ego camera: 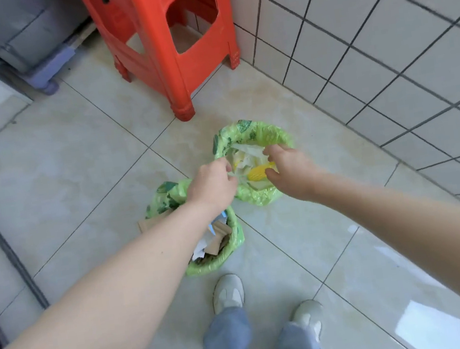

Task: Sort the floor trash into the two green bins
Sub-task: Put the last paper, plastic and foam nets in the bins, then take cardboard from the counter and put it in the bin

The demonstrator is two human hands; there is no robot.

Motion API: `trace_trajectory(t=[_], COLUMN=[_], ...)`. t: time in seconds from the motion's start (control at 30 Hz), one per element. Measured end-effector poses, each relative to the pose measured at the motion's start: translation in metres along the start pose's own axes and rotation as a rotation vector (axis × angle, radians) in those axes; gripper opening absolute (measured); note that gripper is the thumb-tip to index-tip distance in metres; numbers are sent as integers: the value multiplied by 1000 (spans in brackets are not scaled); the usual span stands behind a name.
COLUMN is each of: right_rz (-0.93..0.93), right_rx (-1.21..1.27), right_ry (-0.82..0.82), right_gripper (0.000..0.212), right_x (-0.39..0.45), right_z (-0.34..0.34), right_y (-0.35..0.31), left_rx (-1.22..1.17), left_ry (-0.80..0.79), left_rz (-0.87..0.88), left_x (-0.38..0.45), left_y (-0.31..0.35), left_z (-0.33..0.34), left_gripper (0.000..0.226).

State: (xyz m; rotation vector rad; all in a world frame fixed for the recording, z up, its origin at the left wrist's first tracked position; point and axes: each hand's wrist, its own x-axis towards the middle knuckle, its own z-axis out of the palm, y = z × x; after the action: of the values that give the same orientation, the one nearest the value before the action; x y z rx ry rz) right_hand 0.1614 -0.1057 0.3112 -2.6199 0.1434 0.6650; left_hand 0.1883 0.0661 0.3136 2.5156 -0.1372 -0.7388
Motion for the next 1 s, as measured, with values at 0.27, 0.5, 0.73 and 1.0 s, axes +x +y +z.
trace_trajectory(t=[0.27, 0.5, 0.73, 1.0], right_rz=[-85, -210, -298, -392], right_rx=[233, 372, 366, 348], right_ry=[-11, -47, -86, -127], right_gripper=[35, 29, 24, 27], right_x=[-115, -217, -283, -312], right_z=[-76, -156, -211, -233], right_y=[-107, -195, -274, -375], left_rx=[-358, -531, -602, -782], left_ry=[178, 283, 511, 744], left_rz=[-272, -373, -419, -464], left_x=[-142, -288, -389, -457], left_y=[30, 55, 60, 34], left_z=[-90, -173, -244, -310], left_gripper=[12, 11, 17, 18])
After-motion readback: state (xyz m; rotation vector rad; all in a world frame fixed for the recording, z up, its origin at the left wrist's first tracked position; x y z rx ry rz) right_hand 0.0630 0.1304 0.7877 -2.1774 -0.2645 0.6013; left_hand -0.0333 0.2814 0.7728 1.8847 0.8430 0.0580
